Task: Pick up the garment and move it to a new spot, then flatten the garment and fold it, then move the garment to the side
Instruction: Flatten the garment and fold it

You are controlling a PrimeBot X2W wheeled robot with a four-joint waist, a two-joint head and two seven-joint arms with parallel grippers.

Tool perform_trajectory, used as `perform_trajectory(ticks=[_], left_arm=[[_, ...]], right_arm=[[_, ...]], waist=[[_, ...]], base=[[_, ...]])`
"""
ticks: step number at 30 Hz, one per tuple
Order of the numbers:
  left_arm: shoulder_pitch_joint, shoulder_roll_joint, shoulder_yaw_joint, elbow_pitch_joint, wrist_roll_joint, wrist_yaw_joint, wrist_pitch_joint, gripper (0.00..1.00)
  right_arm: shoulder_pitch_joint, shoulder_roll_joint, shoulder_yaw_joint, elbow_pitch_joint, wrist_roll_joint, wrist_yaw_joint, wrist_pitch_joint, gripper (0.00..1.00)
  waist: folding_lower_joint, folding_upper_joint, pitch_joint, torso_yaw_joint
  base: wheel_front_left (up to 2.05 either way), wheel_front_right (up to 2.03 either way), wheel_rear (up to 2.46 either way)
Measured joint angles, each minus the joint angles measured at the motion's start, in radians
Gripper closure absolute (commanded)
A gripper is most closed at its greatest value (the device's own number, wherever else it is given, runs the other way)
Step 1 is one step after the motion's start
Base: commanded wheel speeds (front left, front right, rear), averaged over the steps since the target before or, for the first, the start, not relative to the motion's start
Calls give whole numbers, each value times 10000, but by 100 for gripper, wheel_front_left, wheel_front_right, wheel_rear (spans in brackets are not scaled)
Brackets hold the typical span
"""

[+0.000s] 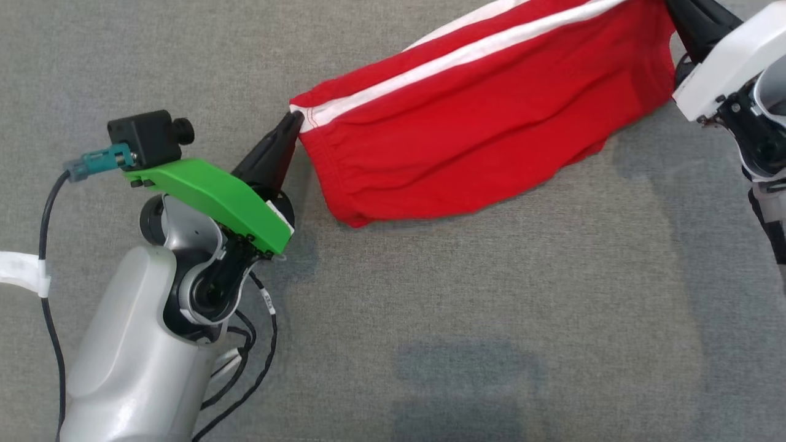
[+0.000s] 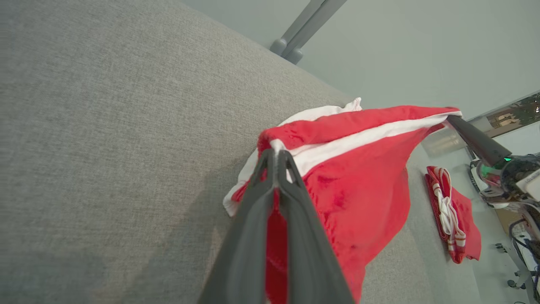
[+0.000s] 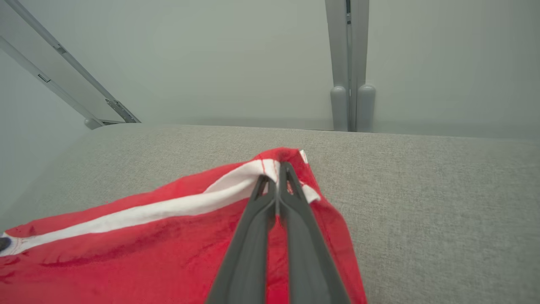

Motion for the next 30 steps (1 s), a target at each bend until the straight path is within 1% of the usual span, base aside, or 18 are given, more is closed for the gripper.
perform_trajectory(ticks=[3,8,14,17,18,19,20,21,25,30], left_arm=[[-213,67,29,251,360,31,-38,100],[-319,8,-84,577,477,36,-46,100],[-625,-15,-249,750,629,36,-100,100],[-694,-73,-268,826,667,36,-182,100],[-716,-111,-270,857,667,36,-184,95],[-734,-136,-278,892,667,36,-186,75],[-753,-144,-274,913,690,36,-265,38],[-782,-134,-268,928,755,36,-355,0],[-963,-17,-257,1055,1206,36,-627,0],[-975,251,-359,1093,1701,36,-790,0]], right_arm=[[-337,242,203,334,-92,59,-77,100],[-657,412,305,945,-205,109,-263,100],[-967,575,353,1360,-280,165,-600,100],[-1176,587,330,1544,-520,165,-949,100],[-1245,591,330,1638,-529,167,-1011,100],[-1290,602,336,1730,-550,180,-1081,70],[-1304,617,347,1808,-631,196,-1198,53],[-1308,633,360,1894,-700,209,-1273,0],[-1370,786,414,2188,-876,236,-1808,0],[-1561,1085,451,2332,-840,341,-2090,0]], waist=[[0,0,353,198],[0,0,785,442],[-1,0,987,558],[-1,0,1012,561],[-1,0,1011,561],[-1,0,1008,560],[-2,0,1006,558],[-2,0,1003,554],[-2,0,951,523],[-3,0,818,412]], base=[[0,0,0],[0,0,0],[0,0,0],[0,0,0],[0,0,0],[0,0,0],[0,0,0],[0,0,0],[0,0,0],[0,0,0]])
